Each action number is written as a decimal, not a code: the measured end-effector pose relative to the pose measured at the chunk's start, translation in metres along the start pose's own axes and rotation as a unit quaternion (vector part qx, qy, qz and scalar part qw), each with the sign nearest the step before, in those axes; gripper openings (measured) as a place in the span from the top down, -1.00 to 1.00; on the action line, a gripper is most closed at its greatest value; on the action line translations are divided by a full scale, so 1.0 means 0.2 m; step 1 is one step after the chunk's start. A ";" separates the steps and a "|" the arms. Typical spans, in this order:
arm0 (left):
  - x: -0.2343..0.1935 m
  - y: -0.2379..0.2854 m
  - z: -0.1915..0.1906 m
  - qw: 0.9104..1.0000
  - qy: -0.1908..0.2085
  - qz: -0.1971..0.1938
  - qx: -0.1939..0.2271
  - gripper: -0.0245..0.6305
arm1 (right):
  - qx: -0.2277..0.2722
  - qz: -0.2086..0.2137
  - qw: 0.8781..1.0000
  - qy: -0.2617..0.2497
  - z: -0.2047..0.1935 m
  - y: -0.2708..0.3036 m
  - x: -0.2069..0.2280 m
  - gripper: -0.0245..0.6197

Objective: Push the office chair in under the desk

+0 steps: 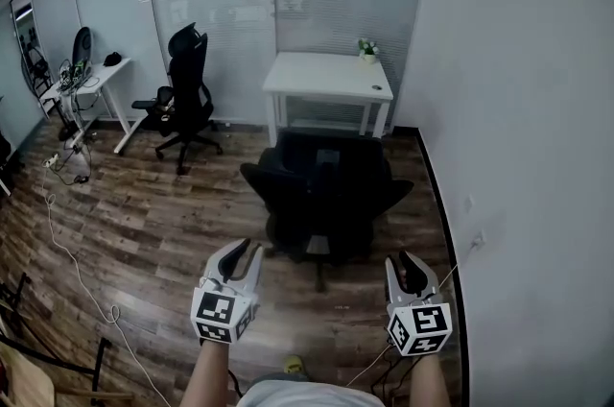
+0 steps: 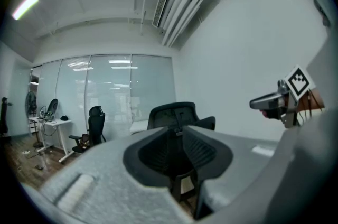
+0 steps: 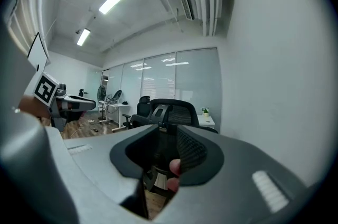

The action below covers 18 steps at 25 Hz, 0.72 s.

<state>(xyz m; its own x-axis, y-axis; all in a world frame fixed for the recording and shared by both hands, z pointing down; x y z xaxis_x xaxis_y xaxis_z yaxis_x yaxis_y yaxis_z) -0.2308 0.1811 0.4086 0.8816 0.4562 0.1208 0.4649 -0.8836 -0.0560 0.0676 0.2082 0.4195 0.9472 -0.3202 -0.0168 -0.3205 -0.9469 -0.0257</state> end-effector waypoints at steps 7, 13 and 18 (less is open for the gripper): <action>-0.20 0.24 -0.09 1.000 -0.006 -0.018 -0.008 0.68 | -0.006 -0.007 1.000 -0.006 -0.03 0.27 0.01 0.65; -0.25 0.46 -0.15 0.999 -0.007 -0.041 -0.013 0.68 | -0.009 -0.016 1.000 -0.013 -0.06 0.43 0.12 0.65; -0.26 0.66 -0.18 0.998 -0.006 -0.051 -0.024 0.68 | -0.012 -0.010 1.000 -0.018 -0.09 0.60 0.24 0.65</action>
<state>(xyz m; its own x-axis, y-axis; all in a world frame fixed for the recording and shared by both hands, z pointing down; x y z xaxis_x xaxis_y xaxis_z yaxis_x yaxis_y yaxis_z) -0.2188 0.0371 0.4314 0.8311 0.5448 0.1121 0.5479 -0.8365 0.0029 0.0747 0.0788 0.4336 0.9523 -0.3007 -0.0521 -0.3012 -0.9536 -0.0017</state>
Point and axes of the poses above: the fingertips, and each gripper's own axes: y forward along the fingers, x to its right, z out of its top, the point moved 5 cm from there along -y, backward along the fingers, and after that the axes turned 8 degrees about x, right-handed, at the moved point
